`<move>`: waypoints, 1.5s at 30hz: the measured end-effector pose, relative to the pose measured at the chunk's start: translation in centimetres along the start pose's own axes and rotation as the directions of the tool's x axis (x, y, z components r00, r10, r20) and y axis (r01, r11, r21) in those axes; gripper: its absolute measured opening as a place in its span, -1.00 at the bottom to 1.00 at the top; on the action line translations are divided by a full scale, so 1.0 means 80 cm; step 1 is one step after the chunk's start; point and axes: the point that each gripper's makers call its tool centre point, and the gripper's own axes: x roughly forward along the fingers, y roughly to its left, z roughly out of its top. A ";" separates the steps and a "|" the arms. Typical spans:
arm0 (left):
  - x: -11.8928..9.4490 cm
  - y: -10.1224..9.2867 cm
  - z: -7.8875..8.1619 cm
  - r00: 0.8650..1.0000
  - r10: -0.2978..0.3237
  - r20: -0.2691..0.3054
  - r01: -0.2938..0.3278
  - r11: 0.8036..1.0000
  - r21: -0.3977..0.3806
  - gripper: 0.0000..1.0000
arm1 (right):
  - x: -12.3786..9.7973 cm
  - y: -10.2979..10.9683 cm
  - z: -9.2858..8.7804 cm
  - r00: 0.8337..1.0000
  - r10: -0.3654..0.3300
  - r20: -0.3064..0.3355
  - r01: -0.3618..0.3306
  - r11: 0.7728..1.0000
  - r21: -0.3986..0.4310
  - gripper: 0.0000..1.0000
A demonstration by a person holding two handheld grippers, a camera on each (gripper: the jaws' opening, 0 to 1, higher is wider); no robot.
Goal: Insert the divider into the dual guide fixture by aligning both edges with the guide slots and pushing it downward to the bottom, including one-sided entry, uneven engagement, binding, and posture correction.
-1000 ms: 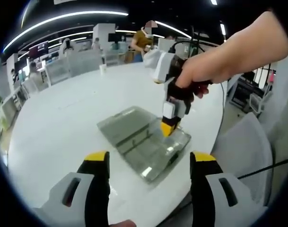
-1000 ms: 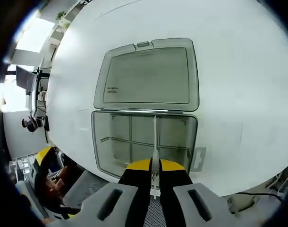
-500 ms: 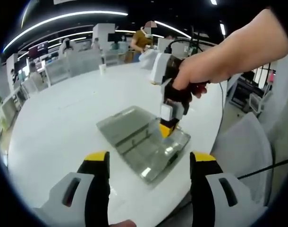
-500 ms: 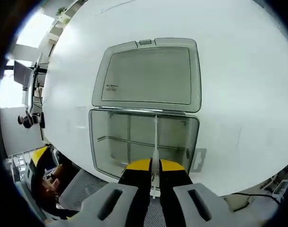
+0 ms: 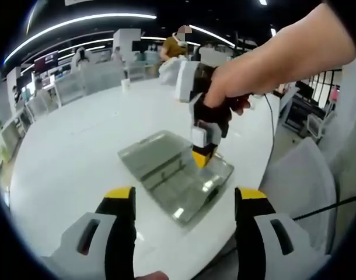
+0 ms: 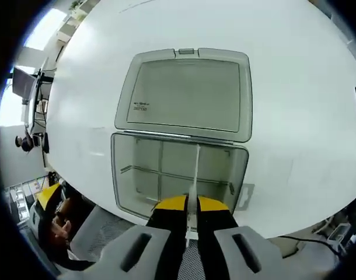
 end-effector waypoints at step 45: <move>-0.001 0.000 0.003 1.000 0.005 -0.002 -0.005 1.000 0.009 0.34 | 0.014 0.000 -0.004 1.000 -0.006 -0.002 0.006 1.000 -0.005 -1.00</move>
